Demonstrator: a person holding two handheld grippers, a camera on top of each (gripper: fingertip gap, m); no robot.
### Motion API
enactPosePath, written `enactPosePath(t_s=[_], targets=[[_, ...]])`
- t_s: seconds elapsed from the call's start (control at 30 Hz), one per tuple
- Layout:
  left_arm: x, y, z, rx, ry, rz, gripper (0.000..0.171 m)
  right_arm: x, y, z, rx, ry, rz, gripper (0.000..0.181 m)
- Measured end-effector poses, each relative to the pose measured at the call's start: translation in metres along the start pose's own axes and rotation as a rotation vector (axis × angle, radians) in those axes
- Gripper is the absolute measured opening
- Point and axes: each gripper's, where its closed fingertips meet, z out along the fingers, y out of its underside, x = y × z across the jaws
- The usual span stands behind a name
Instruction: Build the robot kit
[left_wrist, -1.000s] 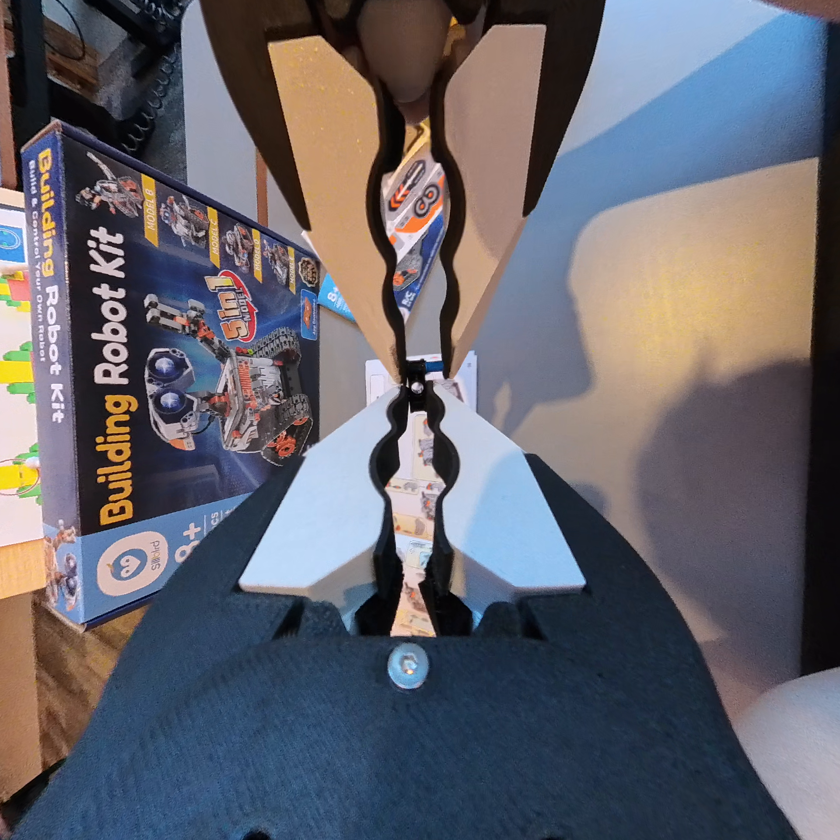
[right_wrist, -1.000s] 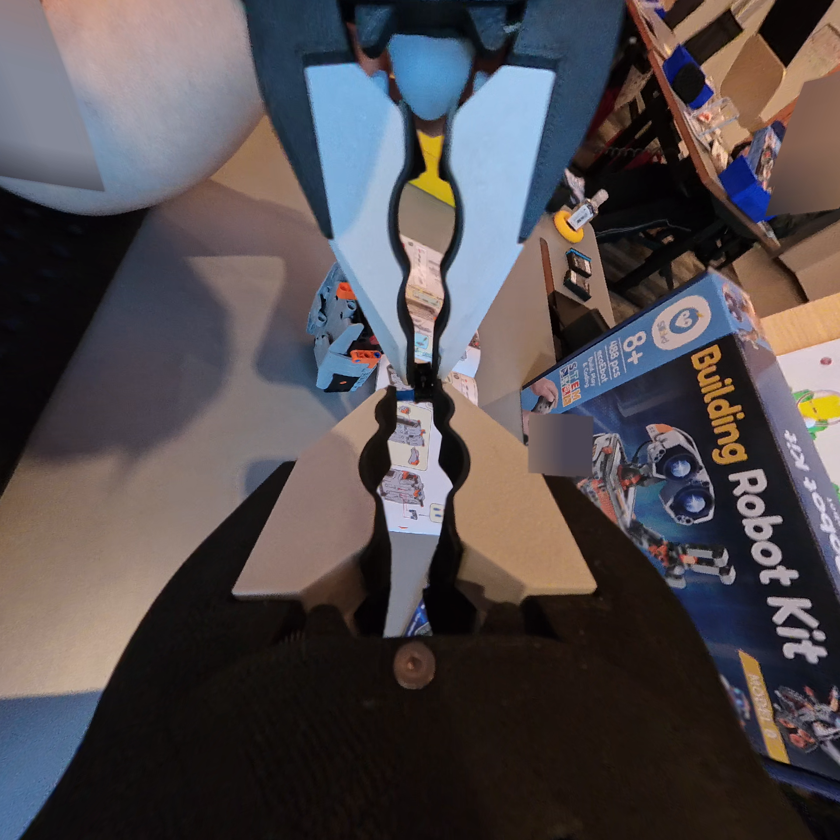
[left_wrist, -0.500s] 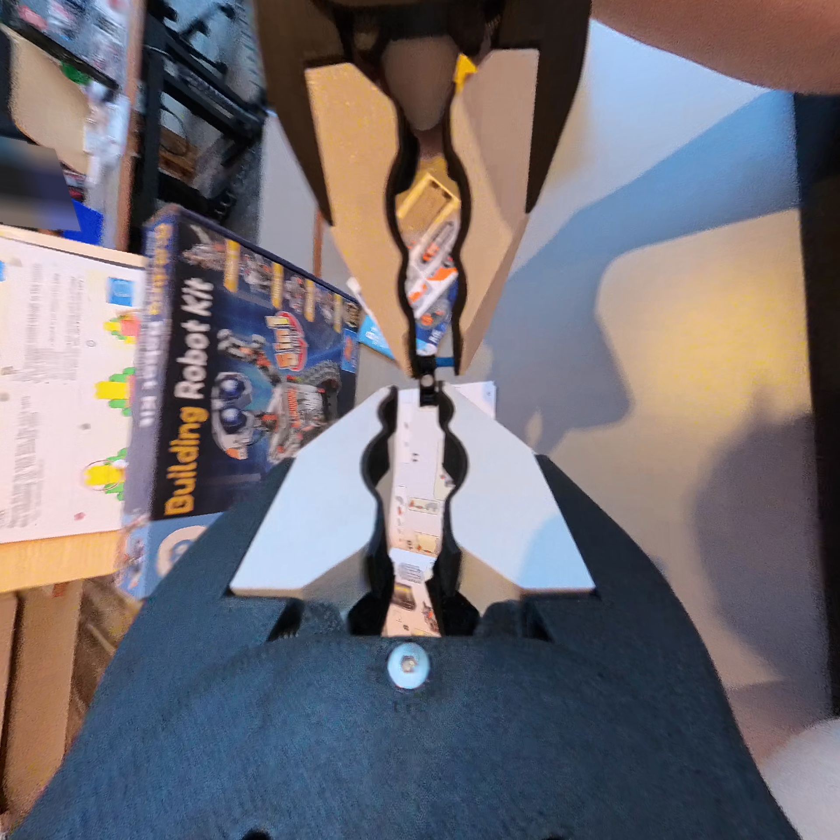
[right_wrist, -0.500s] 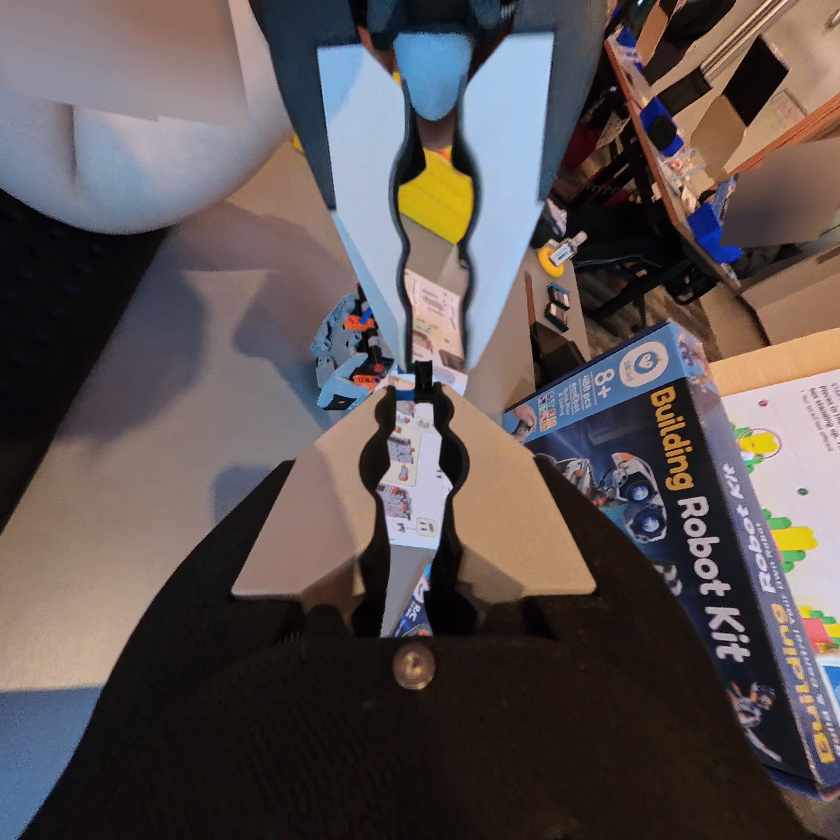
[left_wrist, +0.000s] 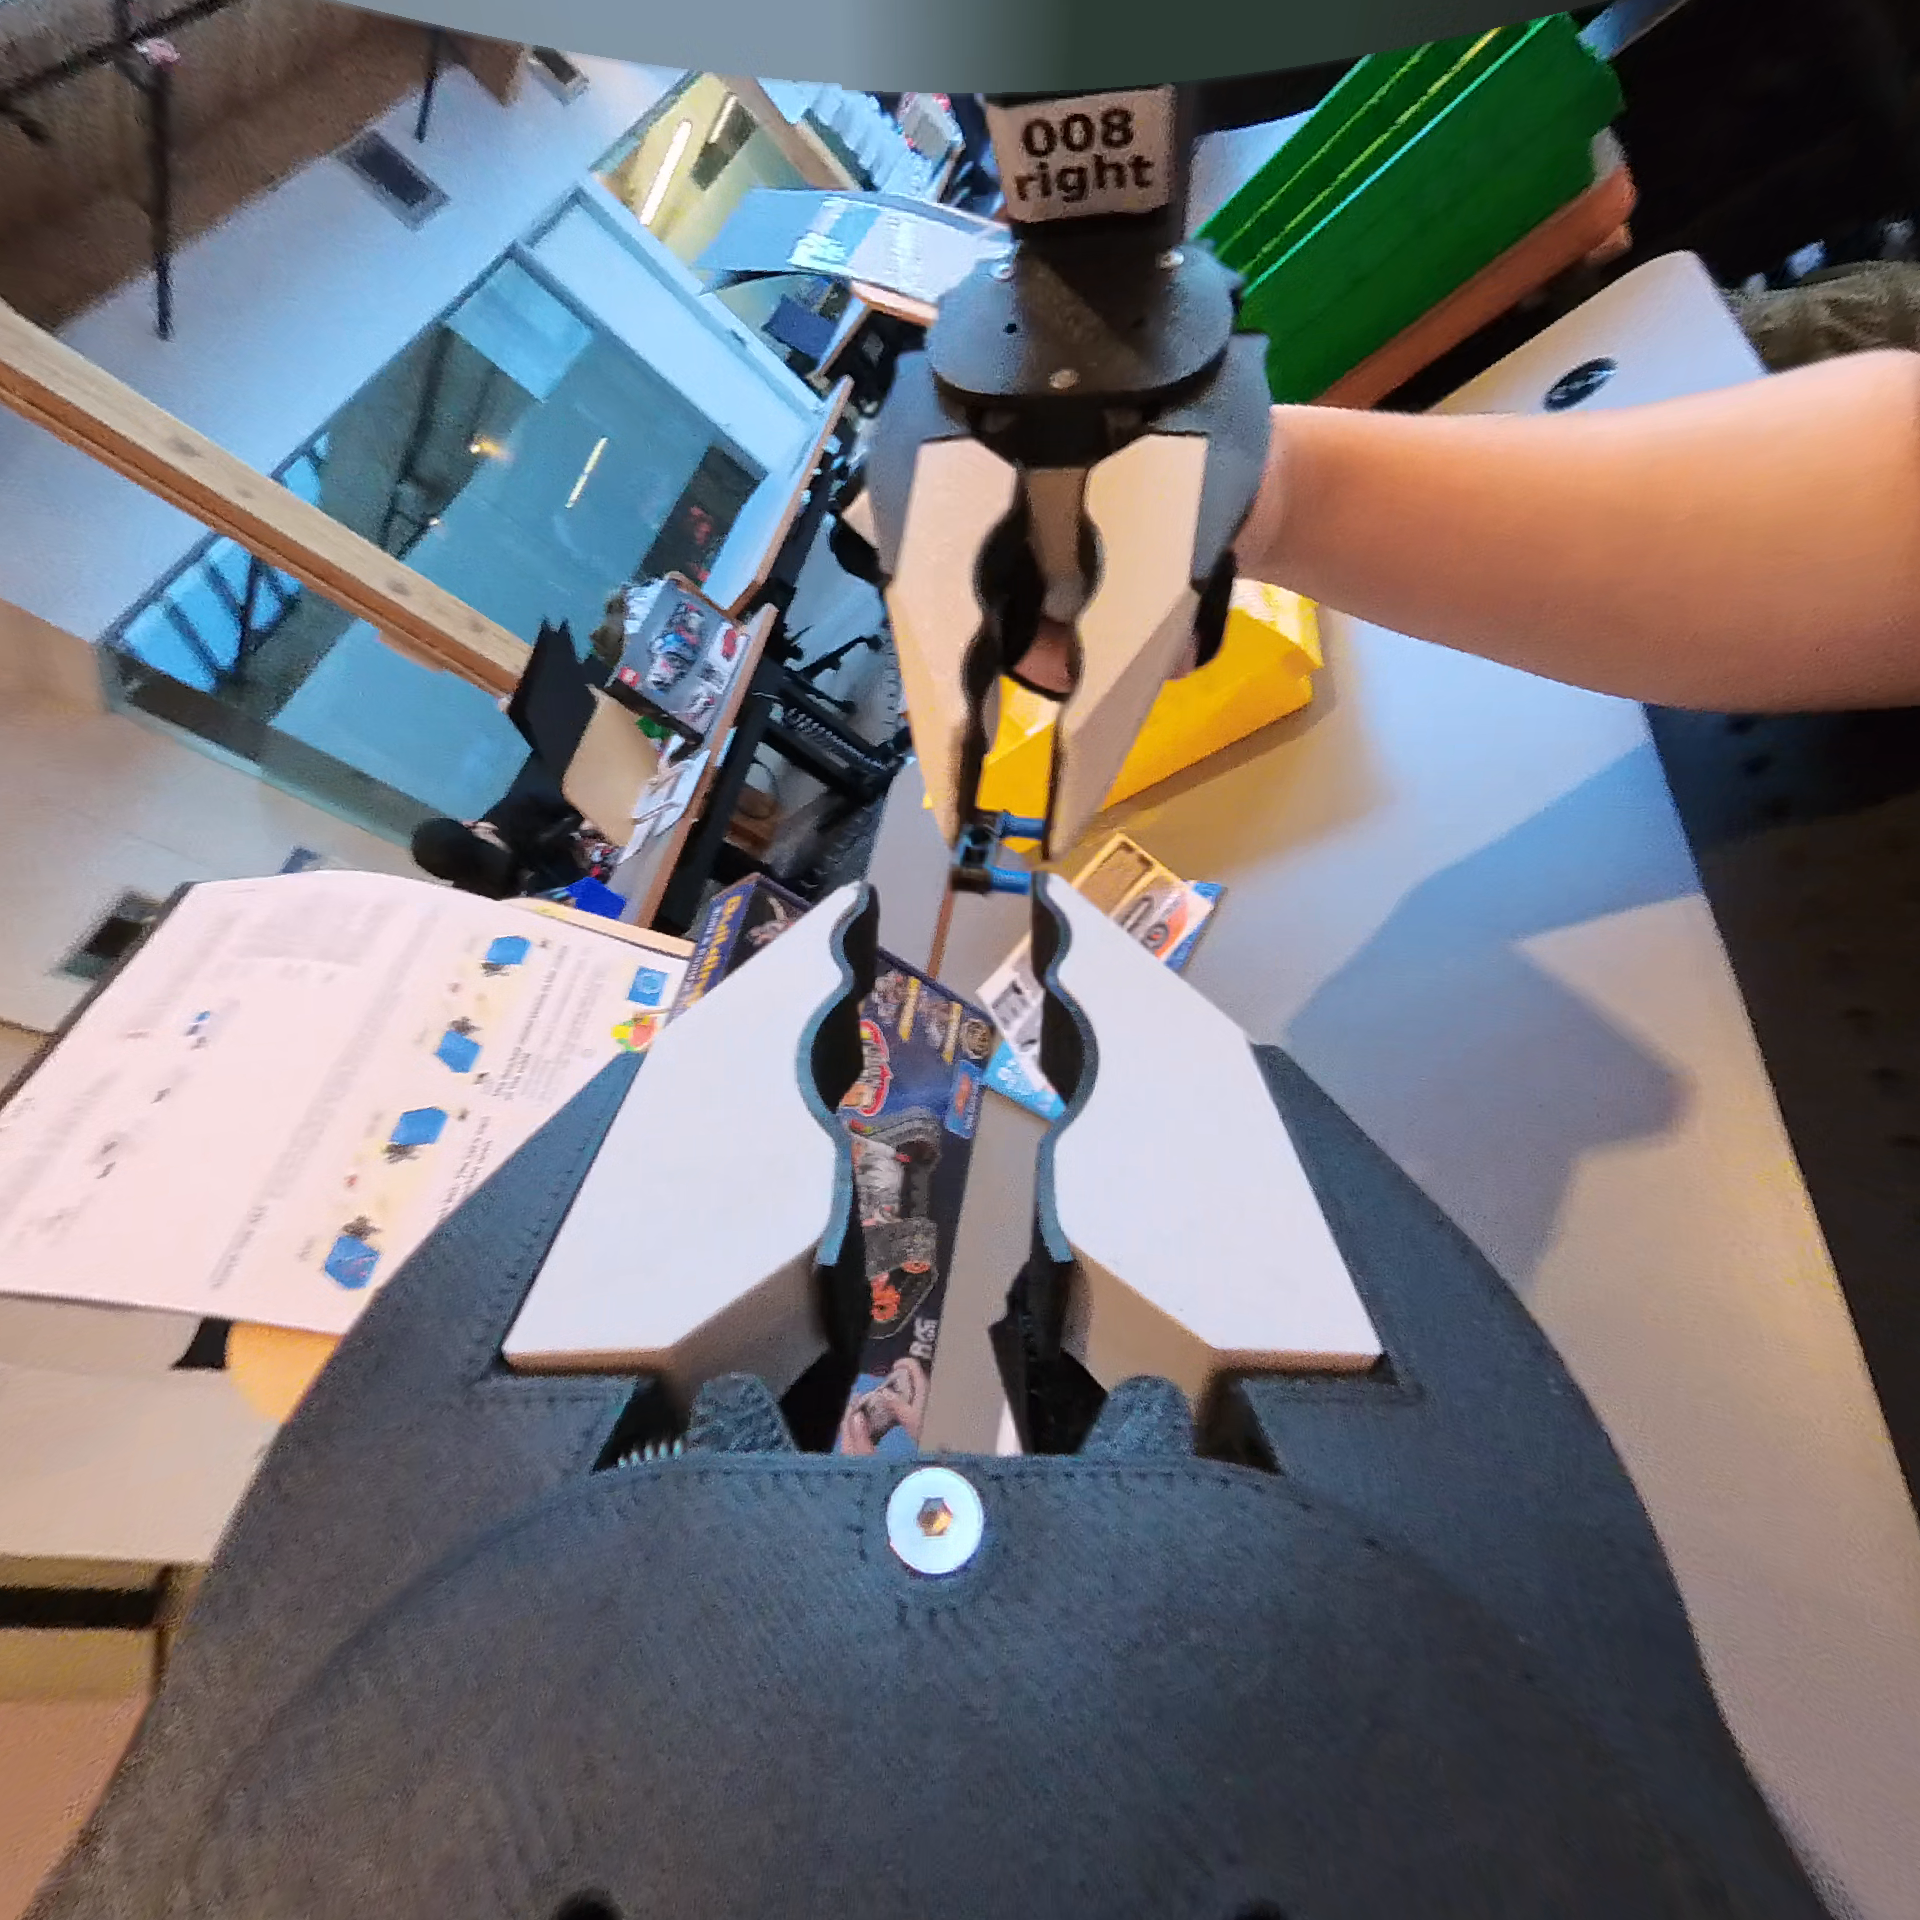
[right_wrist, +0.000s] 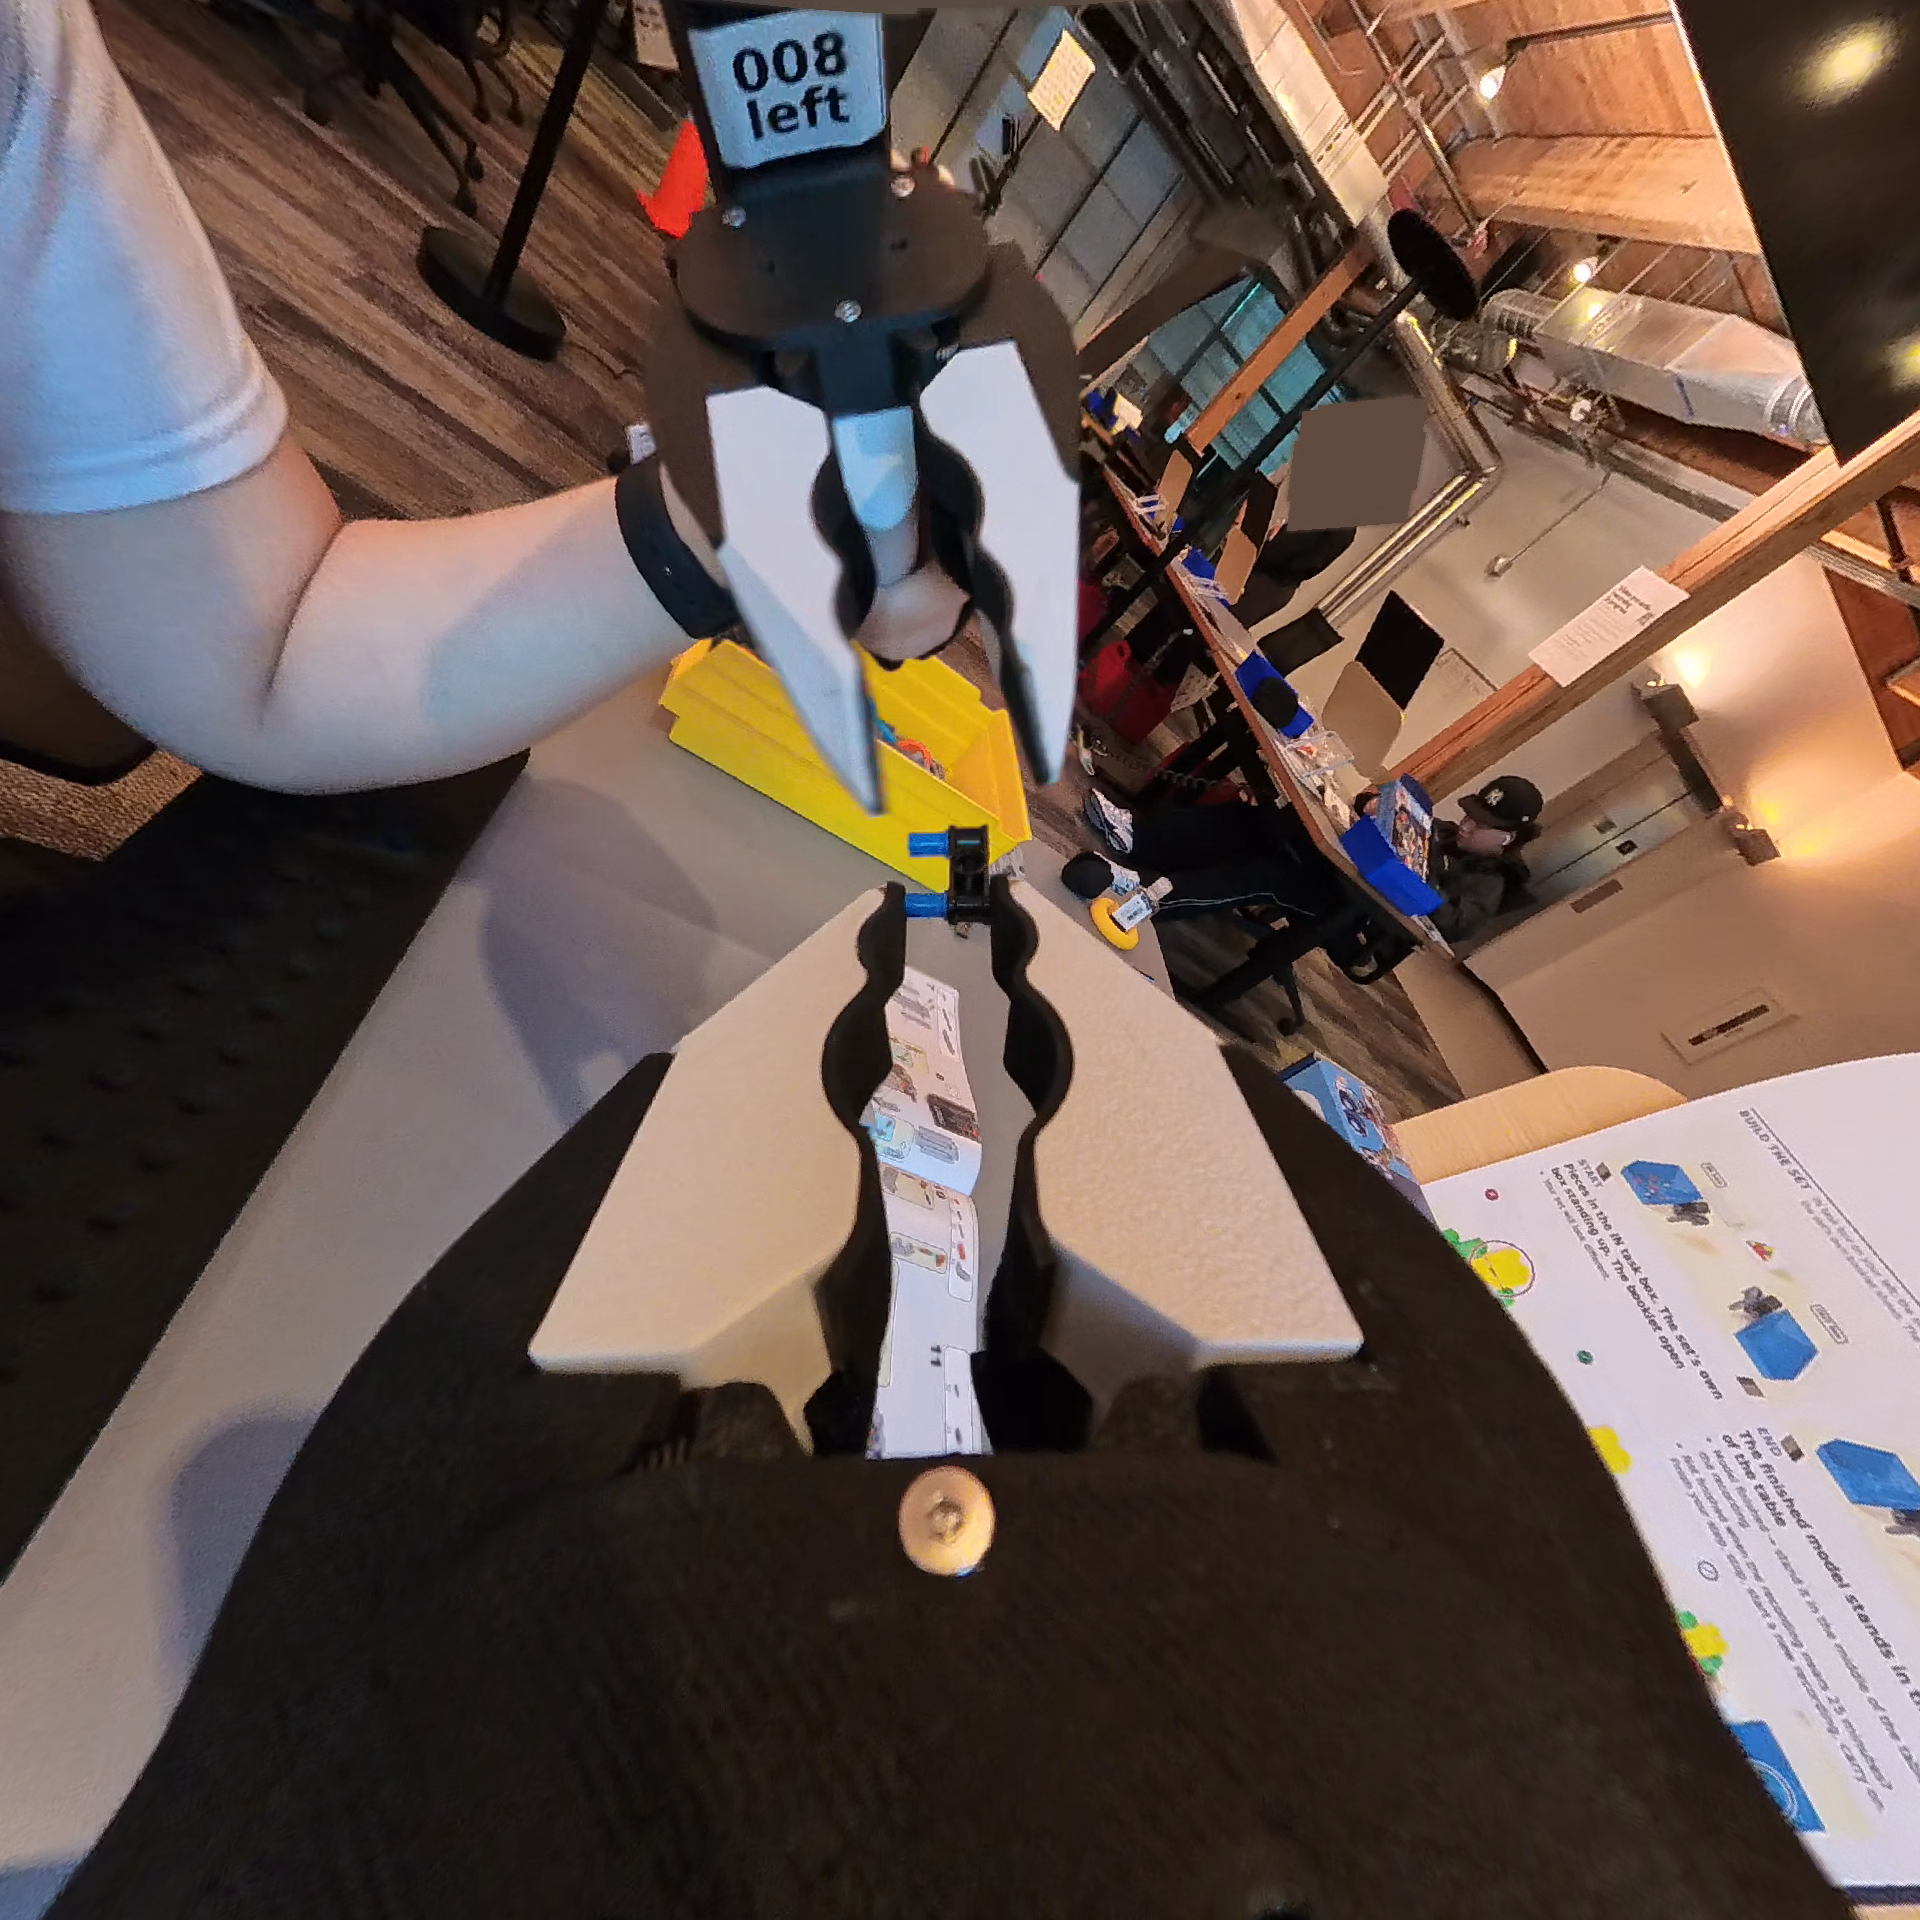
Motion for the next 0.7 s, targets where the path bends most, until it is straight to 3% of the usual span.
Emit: enactPosePath(t_s=[0.1,0.4,0.47,0.57,0.7], targets=[[0.007,0.006,0.002,0.001,0.043,-0.018,0.044,-0.001,0.002,-0.002,-0.002,-0.005,0.003,0.016],[0.007,0.031,0.015,-0.036,0.07,0.014,0.012,-0.004,0.018,0.01,-0.021,-0.055,0.014,0.015],[0.01,0.034,0.016,-0.036,0.098,0.006,0.011,-0.004,0.021,0.012,-0.024,-0.065,0.027,0.016],[0.013,0.038,0.017,-0.044,0.13,-0.019,0.027,-0.003,0.027,0.014,-0.047,-0.061,0.022,0.016],[0.012,0.036,0.018,-0.032,0.111,-0.004,0.014,-0.004,0.029,0.016,-0.05,-0.066,0.019,0.016]])
